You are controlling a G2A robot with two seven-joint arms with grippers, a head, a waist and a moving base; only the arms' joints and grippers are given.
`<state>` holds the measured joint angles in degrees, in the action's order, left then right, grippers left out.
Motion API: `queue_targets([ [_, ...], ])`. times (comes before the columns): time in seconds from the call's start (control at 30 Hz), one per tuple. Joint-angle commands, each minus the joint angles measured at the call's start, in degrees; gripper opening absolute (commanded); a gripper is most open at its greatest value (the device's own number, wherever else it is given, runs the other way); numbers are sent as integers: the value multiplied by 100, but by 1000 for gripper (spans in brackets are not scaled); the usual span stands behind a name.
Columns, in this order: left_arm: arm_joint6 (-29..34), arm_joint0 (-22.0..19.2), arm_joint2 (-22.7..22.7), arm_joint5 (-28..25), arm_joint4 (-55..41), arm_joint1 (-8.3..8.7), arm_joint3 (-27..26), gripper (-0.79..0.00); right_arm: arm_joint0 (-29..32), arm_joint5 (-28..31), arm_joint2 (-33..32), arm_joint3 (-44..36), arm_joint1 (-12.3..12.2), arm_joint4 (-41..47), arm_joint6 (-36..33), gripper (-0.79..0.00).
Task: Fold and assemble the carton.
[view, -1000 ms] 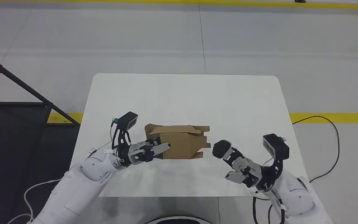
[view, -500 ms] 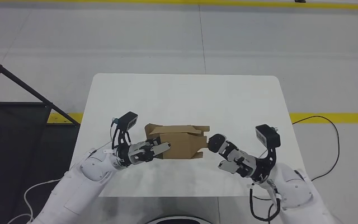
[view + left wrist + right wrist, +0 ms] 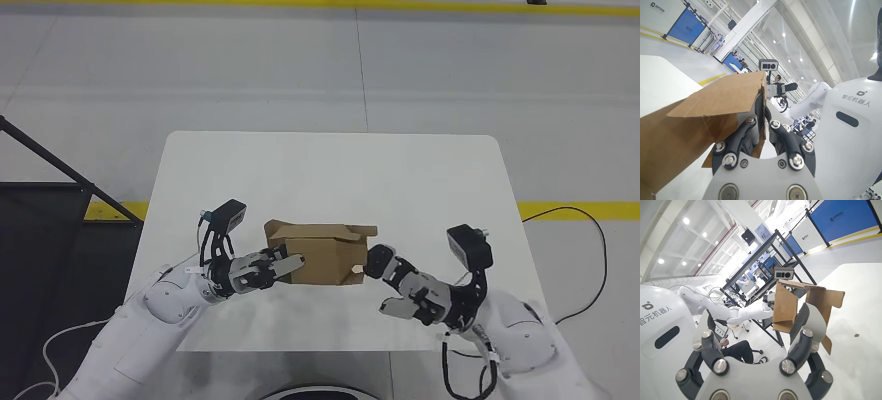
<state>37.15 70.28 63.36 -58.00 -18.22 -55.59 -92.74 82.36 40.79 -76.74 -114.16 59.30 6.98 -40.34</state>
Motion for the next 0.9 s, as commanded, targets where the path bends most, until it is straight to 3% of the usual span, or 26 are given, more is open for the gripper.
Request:
queue_targets([
  [0.0, 0, 0, 0, 0, 0, 0, 0, -785, 60, 45, -43, -52, -7, 1, 27, 0],
  [0.2, 0, 0, 0, 0, 0, 0, 0, -785, 248, 222, -120, -206, -31, 127, 20, 0],
  [0.47, 0, 0, 0, 0, 0, 0, 0, -785, 221, 343, -122, -258, -104, 865, -613, 0],
  [0.87, 0, 0, 0, 0, 0, 0, 0, -785, 358, 113, -63, -857, -56, -536, 84, 0],
])
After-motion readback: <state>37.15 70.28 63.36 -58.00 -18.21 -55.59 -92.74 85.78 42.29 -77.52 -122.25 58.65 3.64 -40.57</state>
